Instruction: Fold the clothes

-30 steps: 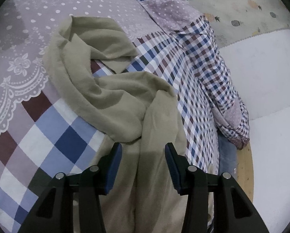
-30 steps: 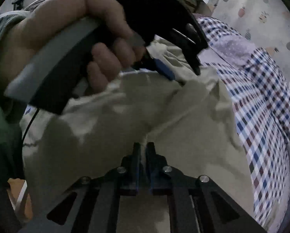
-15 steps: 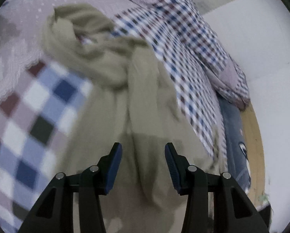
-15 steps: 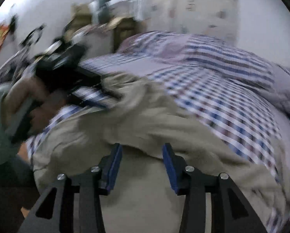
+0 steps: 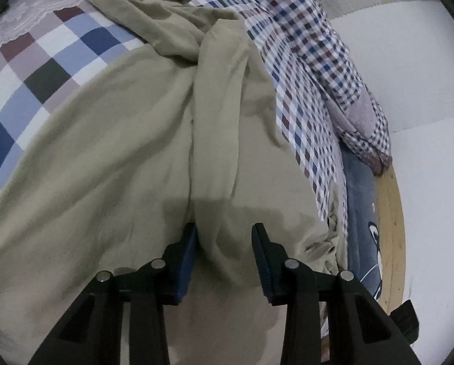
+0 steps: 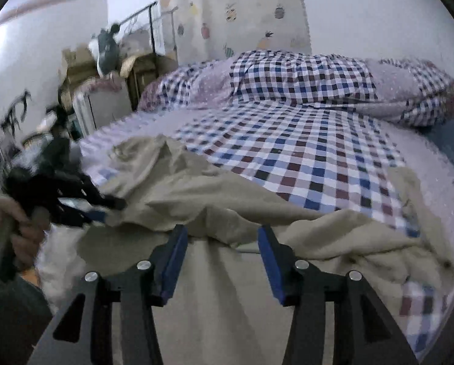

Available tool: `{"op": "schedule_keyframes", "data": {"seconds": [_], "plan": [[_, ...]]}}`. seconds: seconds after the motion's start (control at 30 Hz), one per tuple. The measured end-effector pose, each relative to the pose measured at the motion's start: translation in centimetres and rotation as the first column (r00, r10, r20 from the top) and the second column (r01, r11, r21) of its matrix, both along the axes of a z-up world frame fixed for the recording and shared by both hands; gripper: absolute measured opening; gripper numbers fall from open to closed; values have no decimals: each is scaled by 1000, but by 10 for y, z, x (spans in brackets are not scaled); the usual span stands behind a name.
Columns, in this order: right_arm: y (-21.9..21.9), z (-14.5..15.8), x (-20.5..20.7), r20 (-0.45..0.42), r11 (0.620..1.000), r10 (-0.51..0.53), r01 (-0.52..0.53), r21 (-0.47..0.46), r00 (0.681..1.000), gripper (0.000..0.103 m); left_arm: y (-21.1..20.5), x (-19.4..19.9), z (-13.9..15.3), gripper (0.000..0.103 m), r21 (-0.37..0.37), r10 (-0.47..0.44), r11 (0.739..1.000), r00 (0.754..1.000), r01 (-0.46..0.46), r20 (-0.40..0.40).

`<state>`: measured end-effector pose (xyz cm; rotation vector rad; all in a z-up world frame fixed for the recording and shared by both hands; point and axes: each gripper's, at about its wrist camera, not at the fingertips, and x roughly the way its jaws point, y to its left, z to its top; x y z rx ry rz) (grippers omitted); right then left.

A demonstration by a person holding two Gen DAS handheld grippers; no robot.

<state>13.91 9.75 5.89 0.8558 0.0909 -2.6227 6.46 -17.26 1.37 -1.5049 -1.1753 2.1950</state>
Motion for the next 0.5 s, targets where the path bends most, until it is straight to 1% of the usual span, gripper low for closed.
{"op": "schedule_keyframes", "data": {"seconds": [0.03, 0.07, 0.1, 0.17, 0.23, 0.33, 0.43, 0.5], "plan": [[-7, -3, -4, 1, 998, 16, -16, 61, 1000, 52, 0, 0, -1, 31, -4, 7, 1000, 1000, -7, 6], [-12, -5, -7, 3, 994, 37, -38, 101, 999, 52, 0, -1, -2, 25, -8, 14, 1000, 1000, -14, 13], [-17, -7, -11, 7, 988, 59, -59, 139, 998, 51, 0, -2, -2, 22, -7, 22, 1000, 1000, -22, 20], [-25, -12, -21, 27, 976, 104, -108, 191, 994, 51, -3, -5, -5, 7, 14, 33, 999, 999, -34, 29], [-36, -18, -30, 53, 961, 146, -154, 229, 988, 51, -7, -9, -7, 5, 35, 41, 998, 998, -43, 39], [-52, -27, -40, 80, 917, 225, -239, 320, 971, 51, -11, -11, -5, 4, 64, 57, 996, 998, -59, 29], [-51, -27, -49, 140, 891, 294, -324, 319, 946, 51, -10, -17, 8, 4, 66, 59, 996, 998, -57, -22], [-50, -27, -55, 179, 870, 338, -380, 315, 924, 49, -12, -21, 17, 4, 72, 56, 996, 997, -52, -59]]}}
